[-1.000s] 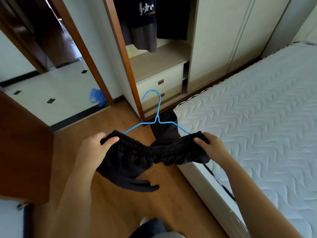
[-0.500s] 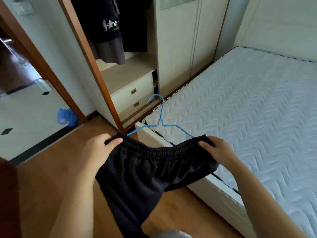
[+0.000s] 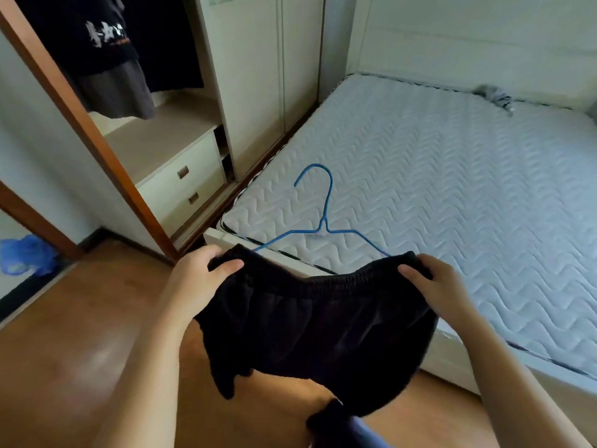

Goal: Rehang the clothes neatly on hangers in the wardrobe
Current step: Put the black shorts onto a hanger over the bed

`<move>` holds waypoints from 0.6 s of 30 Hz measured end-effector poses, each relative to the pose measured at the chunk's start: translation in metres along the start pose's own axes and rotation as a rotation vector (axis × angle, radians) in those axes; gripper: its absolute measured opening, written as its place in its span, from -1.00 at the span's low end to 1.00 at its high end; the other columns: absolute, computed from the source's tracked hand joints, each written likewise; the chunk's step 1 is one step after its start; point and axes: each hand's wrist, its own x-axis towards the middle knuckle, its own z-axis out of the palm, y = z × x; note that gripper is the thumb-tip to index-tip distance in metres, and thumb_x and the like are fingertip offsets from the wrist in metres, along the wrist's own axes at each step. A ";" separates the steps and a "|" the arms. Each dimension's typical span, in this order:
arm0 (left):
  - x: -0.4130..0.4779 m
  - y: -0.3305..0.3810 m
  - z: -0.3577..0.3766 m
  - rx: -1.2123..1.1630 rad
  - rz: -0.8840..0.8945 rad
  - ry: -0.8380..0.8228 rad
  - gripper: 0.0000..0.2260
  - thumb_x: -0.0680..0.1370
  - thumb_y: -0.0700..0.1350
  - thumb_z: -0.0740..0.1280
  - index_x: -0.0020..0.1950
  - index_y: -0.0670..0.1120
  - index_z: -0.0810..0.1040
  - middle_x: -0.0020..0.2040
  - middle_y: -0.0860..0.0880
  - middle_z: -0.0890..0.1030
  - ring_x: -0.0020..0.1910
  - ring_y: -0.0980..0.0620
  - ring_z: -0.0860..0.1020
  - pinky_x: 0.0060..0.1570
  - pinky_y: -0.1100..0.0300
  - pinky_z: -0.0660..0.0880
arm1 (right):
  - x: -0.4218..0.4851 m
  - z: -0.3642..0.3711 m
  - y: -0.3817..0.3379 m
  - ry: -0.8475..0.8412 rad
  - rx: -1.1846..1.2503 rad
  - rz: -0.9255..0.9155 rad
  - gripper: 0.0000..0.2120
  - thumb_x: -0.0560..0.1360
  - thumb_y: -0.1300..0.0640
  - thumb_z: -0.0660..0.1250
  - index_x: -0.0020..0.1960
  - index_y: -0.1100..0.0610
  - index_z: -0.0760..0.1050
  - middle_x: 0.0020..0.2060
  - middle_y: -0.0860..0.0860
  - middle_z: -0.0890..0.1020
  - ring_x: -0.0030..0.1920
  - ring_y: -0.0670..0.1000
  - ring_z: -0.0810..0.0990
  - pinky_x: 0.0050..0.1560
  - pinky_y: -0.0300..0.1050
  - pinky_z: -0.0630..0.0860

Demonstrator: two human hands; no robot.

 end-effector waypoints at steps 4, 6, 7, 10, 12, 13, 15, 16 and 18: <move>0.019 0.016 0.004 -0.013 0.099 -0.086 -0.71 0.53 -0.02 0.28 0.22 -0.08 0.48 0.14 0.03 0.53 0.18 0.00 0.45 0.06 0.16 0.34 | 0.007 -0.018 0.002 0.081 0.025 0.011 -0.89 0.46 0.05 0.34 -0.16 0.09 0.52 -0.34 -0.01 0.56 -0.28 0.00 0.51 -0.30 -0.14 0.40; 0.034 0.023 0.008 -0.007 0.139 -0.092 -0.79 0.54 -0.05 0.27 0.15 -0.06 0.48 0.03 0.10 0.48 0.08 0.05 0.44 0.01 0.18 0.33 | 0.019 -0.023 0.000 0.099 0.000 0.001 -0.86 0.46 0.05 0.34 -0.20 0.11 0.51 -0.37 -0.01 0.54 -0.32 -0.02 0.50 -0.34 -0.16 0.37; 0.042 0.026 0.010 -0.001 0.153 -0.078 -0.83 0.54 -0.06 0.27 0.11 -0.05 0.48 -0.01 0.11 0.46 0.05 0.07 0.42 -0.02 0.18 0.32 | 0.026 -0.024 0.000 0.104 -0.007 0.002 -0.84 0.46 0.03 0.34 -0.20 0.12 0.52 -0.36 0.00 0.55 -0.32 -0.02 0.50 -0.34 -0.15 0.38; 0.074 0.033 0.019 0.022 0.181 -0.014 -0.83 0.54 -0.06 0.27 0.10 -0.07 0.48 -0.01 0.10 0.45 0.00 0.09 0.40 -0.05 0.19 0.31 | 0.057 -0.026 0.000 0.108 -0.018 0.021 -0.82 0.44 -0.01 0.35 -0.23 0.08 0.52 -0.36 0.00 0.57 -0.30 -0.01 0.52 -0.32 -0.14 0.39; 0.102 0.039 0.025 0.062 0.223 0.017 -0.81 0.54 -0.06 0.26 0.10 -0.10 0.49 -0.01 0.06 0.48 -0.03 0.06 0.44 -0.15 0.21 0.33 | 0.082 -0.027 0.001 0.096 -0.012 0.033 -0.79 0.44 -0.04 0.34 -0.25 0.10 0.52 -0.37 0.02 0.57 -0.30 0.03 0.53 -0.33 -0.13 0.39; 0.114 0.041 0.027 0.082 0.244 0.030 -0.80 0.54 -0.06 0.26 0.10 -0.12 0.49 -0.02 0.05 0.48 -0.06 0.05 0.45 -0.19 0.22 0.32 | 0.094 -0.026 0.001 0.088 -0.005 0.035 -0.76 0.44 -0.04 0.34 -0.23 0.13 0.53 -0.36 0.06 0.57 -0.30 0.06 0.54 -0.31 -0.11 0.39; 0.145 0.046 0.034 0.124 0.271 0.049 -0.79 0.54 -0.09 0.26 0.10 -0.17 0.49 -0.04 0.04 0.47 -0.07 0.01 0.46 -0.14 0.19 0.32 | 0.124 -0.021 0.003 0.074 -0.002 0.047 -0.69 0.44 -0.05 0.34 -0.18 0.22 0.54 -0.31 0.12 0.59 -0.28 0.09 0.54 -0.29 -0.10 0.40; 0.159 0.049 0.037 0.139 0.283 0.052 -0.79 0.54 -0.10 0.27 0.09 -0.19 0.49 -0.05 0.03 0.46 -0.05 -0.03 0.48 -0.12 0.17 0.33 | 0.137 -0.019 0.003 0.062 -0.007 0.056 -0.66 0.44 -0.06 0.33 -0.16 0.24 0.54 -0.31 0.14 0.59 -0.30 0.09 0.53 -0.30 -0.10 0.39; 0.194 0.057 0.045 0.170 0.291 0.049 -0.79 0.54 -0.09 0.27 0.09 -0.19 0.50 -0.06 0.00 0.50 -0.05 -0.09 0.51 -0.12 0.13 0.38 | 0.169 -0.014 0.005 0.029 0.020 0.081 -0.62 0.44 -0.09 0.32 -0.17 0.27 0.53 -0.34 0.15 0.56 -0.33 0.06 0.49 -0.31 -0.10 0.36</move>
